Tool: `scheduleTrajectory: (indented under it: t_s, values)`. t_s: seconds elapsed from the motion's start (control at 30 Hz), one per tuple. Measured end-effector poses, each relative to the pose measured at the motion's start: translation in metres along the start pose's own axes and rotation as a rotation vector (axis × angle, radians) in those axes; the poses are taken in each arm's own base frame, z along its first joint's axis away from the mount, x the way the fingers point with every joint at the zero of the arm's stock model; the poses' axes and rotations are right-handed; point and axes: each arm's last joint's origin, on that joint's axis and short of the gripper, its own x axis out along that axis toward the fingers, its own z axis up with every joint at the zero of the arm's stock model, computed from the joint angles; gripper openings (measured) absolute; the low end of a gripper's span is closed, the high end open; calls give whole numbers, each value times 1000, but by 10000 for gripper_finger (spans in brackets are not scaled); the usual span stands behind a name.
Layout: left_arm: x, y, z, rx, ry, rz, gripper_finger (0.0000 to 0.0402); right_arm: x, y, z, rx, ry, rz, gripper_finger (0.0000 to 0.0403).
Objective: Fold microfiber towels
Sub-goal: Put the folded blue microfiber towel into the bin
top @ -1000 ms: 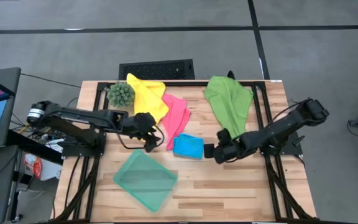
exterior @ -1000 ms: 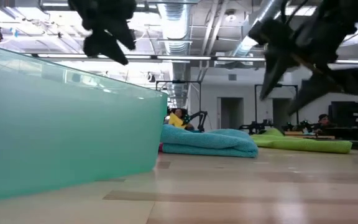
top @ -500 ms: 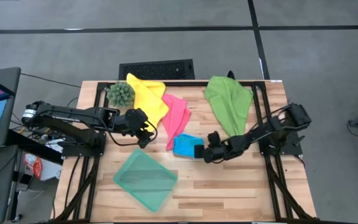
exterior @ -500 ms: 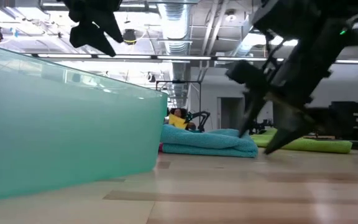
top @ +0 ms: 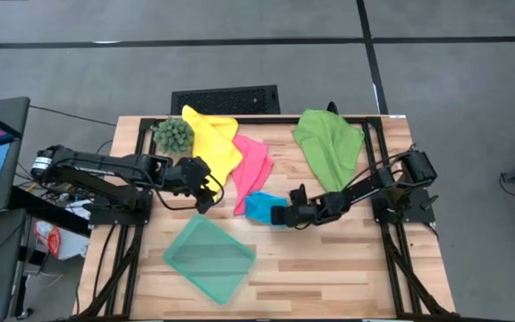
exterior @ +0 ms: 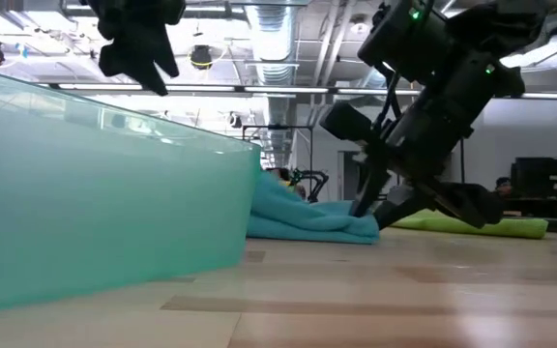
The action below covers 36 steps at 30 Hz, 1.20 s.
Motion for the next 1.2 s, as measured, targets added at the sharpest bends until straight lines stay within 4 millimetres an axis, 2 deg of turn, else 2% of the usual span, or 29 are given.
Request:
scheduleTrajectory:
  t_s: [0.03, 0.1, 0.23, 0.3, 0.4, 0.77, 0.87, 1.03, 1.2]
  values:
    - [0, 1, -1, -1, 7, 5, 231, -1, 1, 1, -17, 4, 7, 36]
    - [0, 3, -3, -4, 34, 26, 231, -1, 3, 1, -38, 14, 26, 18]
    - [-1, 8, -12, -10, 117, 80, 231, -6, 8, 6, -8, 37, 63, 34]
    - [-2, 10, -19, -30, 164, 121, 231, -10, 11, 6, -7, 38, 90, 29]
    - [1, 10, -35, -78, 223, 168, 231, -23, 19, 6, -24, 32, 153, 13]
    - [15, 5, -89, -251, 341, 238, 219, -75, 40, 6, 1, -19, 357, 13]
    - [16, 1, -100, -300, 352, 230, 213, -87, 46, 6, 13, -24, 422, 15]
    - [23, -6, -114, -410, 324, 169, 208, -94, 53, 4, 18, -22, 508, 16]
    - [37, -16, -122, -532, 275, 19, 208, -102, 63, 1, 17, -16, 621, 16]
